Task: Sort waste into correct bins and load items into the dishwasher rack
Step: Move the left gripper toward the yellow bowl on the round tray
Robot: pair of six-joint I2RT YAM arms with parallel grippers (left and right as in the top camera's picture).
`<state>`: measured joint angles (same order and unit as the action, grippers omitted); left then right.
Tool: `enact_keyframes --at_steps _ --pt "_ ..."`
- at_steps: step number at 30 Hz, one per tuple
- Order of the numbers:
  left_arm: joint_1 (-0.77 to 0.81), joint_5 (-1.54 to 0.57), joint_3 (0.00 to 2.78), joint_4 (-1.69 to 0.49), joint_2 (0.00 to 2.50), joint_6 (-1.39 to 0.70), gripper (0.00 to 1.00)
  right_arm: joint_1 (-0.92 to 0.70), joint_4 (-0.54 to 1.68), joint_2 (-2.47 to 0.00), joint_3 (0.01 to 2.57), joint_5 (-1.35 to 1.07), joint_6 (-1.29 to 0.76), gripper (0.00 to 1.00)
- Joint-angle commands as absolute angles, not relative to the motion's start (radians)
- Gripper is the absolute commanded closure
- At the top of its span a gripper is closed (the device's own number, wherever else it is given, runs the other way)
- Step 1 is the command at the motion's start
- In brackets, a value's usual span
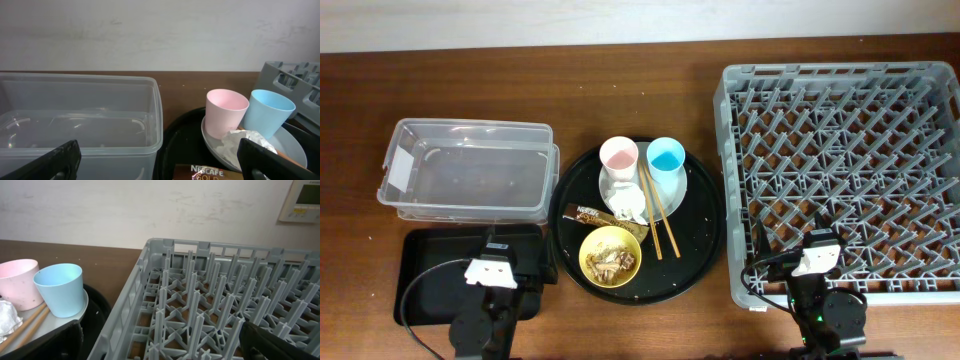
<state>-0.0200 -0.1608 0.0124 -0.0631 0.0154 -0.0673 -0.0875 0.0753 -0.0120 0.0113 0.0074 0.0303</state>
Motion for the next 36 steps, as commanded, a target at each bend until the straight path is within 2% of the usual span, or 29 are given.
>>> enact_keyframes --at_steps 1,36 --pt "-0.022 -0.16 0.009 -0.066 0.006 -0.052 0.01 -0.084 0.082 -0.006 0.006 0.012 0.03 0.02" --pt "-0.022 -0.16 0.009 -0.045 0.006 -0.051 0.01 -0.084 0.082 -0.006 0.006 0.012 0.03 0.02"
